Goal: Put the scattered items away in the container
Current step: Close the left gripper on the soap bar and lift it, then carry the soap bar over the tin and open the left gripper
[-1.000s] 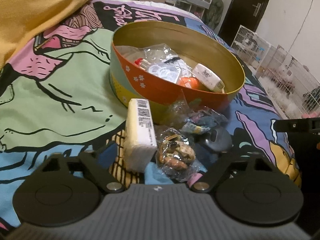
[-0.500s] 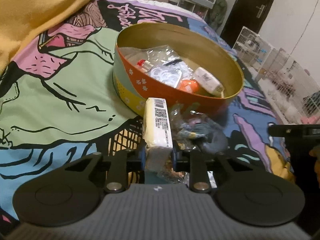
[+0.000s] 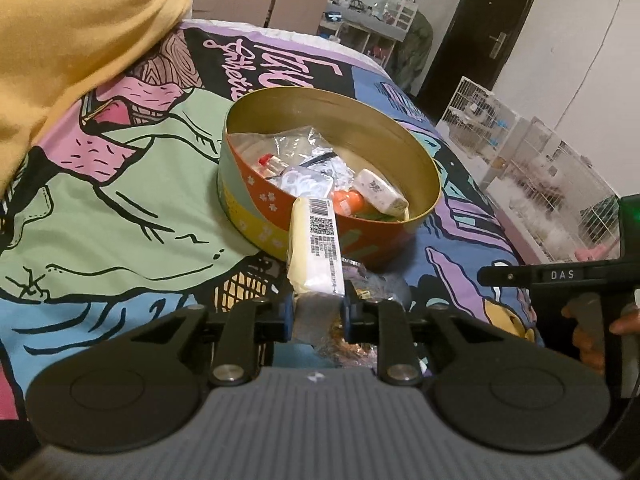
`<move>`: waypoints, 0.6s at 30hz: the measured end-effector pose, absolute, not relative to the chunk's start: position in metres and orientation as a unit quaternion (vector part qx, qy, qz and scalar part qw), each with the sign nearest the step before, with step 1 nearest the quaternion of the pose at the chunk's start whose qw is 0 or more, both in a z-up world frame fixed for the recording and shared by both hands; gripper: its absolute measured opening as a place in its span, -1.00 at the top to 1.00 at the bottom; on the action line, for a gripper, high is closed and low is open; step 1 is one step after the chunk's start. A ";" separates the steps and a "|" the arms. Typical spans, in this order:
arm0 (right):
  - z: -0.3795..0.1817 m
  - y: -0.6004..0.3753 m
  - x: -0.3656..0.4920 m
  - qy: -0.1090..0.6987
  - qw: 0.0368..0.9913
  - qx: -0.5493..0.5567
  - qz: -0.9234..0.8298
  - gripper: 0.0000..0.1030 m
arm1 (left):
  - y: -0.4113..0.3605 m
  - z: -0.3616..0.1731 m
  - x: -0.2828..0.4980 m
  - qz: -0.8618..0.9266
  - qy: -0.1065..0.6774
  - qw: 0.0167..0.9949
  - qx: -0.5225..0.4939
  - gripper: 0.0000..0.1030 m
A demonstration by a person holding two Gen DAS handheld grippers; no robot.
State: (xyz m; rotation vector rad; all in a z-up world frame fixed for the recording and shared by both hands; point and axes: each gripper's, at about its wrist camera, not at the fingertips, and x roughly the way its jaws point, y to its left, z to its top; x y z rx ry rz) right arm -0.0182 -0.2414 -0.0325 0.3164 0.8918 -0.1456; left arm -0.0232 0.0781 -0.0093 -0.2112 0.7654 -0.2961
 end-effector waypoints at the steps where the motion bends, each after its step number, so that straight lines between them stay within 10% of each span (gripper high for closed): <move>1: -0.033 -0.242 -0.018 0.429 0.888 0.153 -0.070 -0.96 | 0.079 -0.009 -0.024 -0.141 0.370 0.913 -0.103 0.51; 11: -0.032 -0.241 -0.019 0.429 0.887 0.152 -0.069 -0.96 | 0.083 -0.029 -0.019 -0.128 0.404 0.900 -0.101 0.14; 18: -0.032 -0.241 -0.019 0.428 0.888 0.152 -0.070 -0.96 | 0.074 -0.055 -0.006 -0.107 0.442 0.888 -0.071 0.29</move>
